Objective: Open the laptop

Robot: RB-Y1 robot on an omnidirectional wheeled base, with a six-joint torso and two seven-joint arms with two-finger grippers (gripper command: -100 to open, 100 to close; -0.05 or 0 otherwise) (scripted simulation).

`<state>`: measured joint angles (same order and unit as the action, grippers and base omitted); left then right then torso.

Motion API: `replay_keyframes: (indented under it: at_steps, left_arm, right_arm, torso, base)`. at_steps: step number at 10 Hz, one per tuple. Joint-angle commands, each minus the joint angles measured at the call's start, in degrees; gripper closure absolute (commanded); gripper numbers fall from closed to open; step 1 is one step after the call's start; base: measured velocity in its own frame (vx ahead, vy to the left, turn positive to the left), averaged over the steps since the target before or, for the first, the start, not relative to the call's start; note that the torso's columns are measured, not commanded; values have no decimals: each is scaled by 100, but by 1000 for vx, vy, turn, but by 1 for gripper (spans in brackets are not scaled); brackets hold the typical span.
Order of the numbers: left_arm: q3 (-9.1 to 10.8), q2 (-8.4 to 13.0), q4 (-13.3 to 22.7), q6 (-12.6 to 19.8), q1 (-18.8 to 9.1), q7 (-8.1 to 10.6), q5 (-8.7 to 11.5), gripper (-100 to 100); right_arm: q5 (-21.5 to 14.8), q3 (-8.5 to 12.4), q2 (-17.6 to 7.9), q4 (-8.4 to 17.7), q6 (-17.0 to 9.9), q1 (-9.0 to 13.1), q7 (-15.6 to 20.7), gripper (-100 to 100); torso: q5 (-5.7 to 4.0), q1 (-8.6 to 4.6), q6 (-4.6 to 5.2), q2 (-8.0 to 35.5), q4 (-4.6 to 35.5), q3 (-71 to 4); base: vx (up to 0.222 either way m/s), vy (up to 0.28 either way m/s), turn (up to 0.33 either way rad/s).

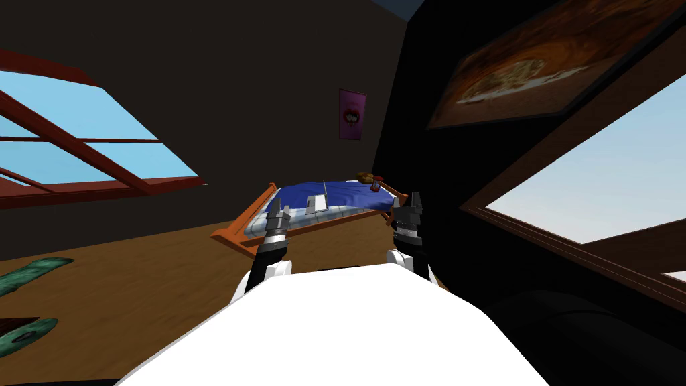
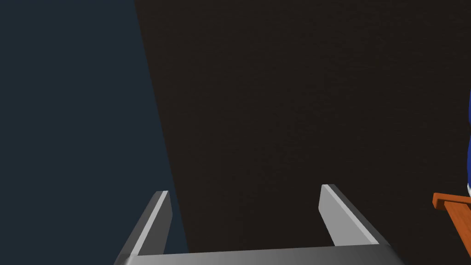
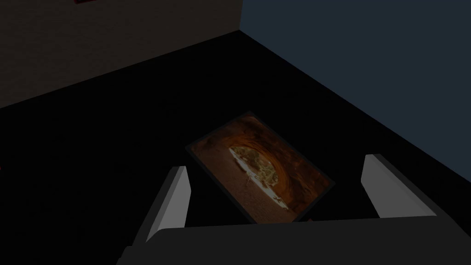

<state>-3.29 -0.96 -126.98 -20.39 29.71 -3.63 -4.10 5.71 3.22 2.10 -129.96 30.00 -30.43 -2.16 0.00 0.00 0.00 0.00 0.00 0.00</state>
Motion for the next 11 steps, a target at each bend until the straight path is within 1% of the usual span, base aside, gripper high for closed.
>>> replay_keyframes:
  at_steps: [1,3,9,10,11]
  left_arm:
    - [0,0,0,0,0,0,0,0]
    - [0,0,-1,0,0,0,0,0]
    - [0,0,-2,-1,0,0,0,0]
    - [19,207,-6,44,-5,-11,-10,-100]
    - [39,349,-9,88,-9,-23,-20,-100]
  right_arm:
    - [0,0,0,0,0,0,0,0]
    - [0,0,0,-1,0,0,0,0]
    - [0,0,0,-2,1,0,0,0]
    - [0,0,0,-2,1,0,0,0]
    - [0,0,0,0,0,0,0,0]
  torso:
    - [0,0,0,232,235,-467]
    - [0,0,0,1003,1006,-2014]
    - [0,0,0,3539,3537,-7073]
    - [0,0,0,3962,3960,-7919]
    - [0,0,0,4151,4148,-8316]
  base:
    - [0,0,0]
    - [0,0,0]
    - [0,0,0]
    - [19,-5,-9]
    - [33,-21,-16]
